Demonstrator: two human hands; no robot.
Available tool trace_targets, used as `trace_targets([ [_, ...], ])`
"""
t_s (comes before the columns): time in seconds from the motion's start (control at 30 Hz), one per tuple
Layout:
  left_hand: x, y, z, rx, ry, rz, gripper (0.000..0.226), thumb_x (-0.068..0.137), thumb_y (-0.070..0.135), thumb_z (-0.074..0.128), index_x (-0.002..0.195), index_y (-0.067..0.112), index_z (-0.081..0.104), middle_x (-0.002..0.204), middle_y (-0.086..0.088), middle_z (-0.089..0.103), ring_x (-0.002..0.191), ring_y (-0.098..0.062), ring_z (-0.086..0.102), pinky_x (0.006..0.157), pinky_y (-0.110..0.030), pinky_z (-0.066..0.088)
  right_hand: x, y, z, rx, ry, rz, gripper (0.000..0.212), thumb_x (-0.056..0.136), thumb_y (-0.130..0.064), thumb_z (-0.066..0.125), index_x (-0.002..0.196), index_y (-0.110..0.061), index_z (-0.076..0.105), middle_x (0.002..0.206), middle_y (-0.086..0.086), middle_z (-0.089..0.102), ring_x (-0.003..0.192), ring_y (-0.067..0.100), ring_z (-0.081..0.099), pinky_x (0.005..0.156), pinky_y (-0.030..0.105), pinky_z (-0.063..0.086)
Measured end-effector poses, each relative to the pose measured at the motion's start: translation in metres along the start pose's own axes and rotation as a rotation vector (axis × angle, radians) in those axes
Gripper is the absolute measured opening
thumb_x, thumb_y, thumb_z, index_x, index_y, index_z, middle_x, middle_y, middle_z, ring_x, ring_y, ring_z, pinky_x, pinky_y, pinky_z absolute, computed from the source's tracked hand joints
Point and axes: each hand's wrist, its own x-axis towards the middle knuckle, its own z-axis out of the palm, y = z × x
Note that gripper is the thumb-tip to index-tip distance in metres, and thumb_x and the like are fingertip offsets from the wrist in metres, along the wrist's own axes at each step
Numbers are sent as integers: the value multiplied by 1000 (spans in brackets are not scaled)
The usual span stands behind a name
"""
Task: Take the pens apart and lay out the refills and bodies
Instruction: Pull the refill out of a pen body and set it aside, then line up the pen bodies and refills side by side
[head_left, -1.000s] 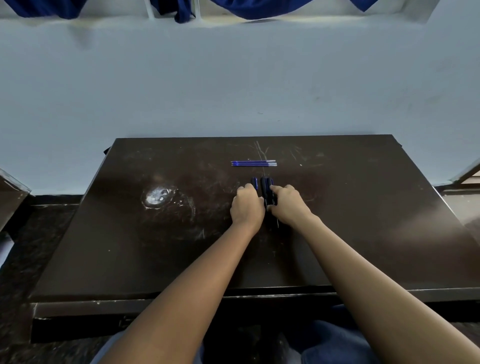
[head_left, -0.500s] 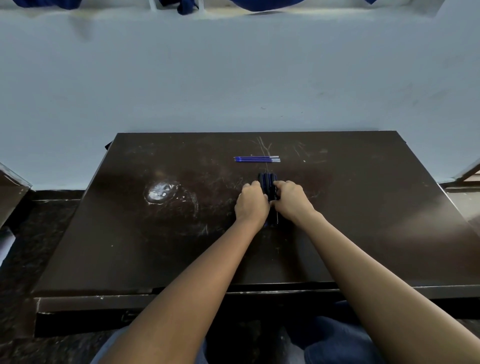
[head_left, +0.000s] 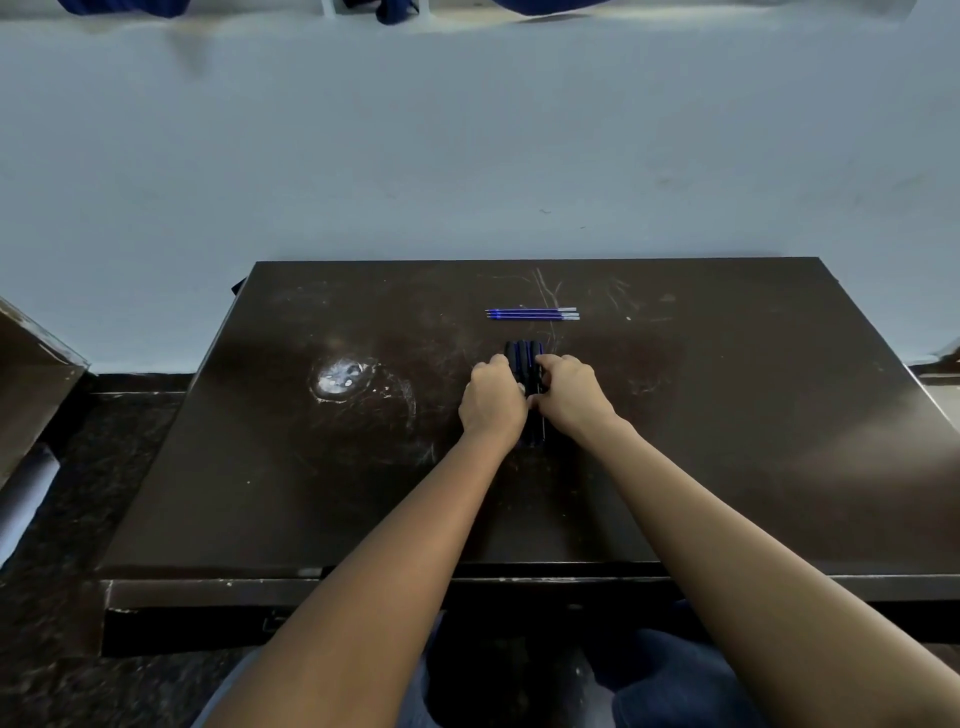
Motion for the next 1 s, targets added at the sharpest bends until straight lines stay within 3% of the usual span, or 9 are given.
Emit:
trace_targets([
  [0.47, 3, -1, 0, -53, 14, -35, 34, 95, 19, 49, 128, 11, 49, 124, -13, 55, 109, -29, 57, 72, -31, 37, 5, 8, -1, 15, 7, -1, 64, 85, -13, 66, 142, -10, 39, 129, 18, 50, 123, 31, 47, 104, 37, 40],
  [0.7, 11, -3, -6, -129, 29, -81, 33, 95, 21, 53, 126, 10, 51, 122, -13, 57, 107, -28, 59, 72, -28, 38, 24, 20, -23, 93, 231, -10, 42, 87, -6, 60, 128, -10, 57, 121, 15, 62, 112, 28, 59, 101, 38, 45],
  [0.83, 20, -1, -8, -204, 53, -107, 32, 95, 21, 52, 125, 12, 52, 122, -12, 57, 103, -27, 60, 71, -29, 39, 52, 15, -31, -29, 238, -66, 39, 89, -6, 55, 127, -14, 59, 126, 15, 58, 113, 34, 58, 98, 47, 46],
  [1.0, 27, -3, -7, -251, 56, -140, 34, 95, 21, 51, 128, 12, 50, 122, -10, 58, 99, -23, 62, 69, -29, 40, 84, -3, -33, -245, 151, -133, 41, 89, 1, 48, 125, -14, 60, 128, 15, 56, 114, 36, 56, 95, 45, 48],
])
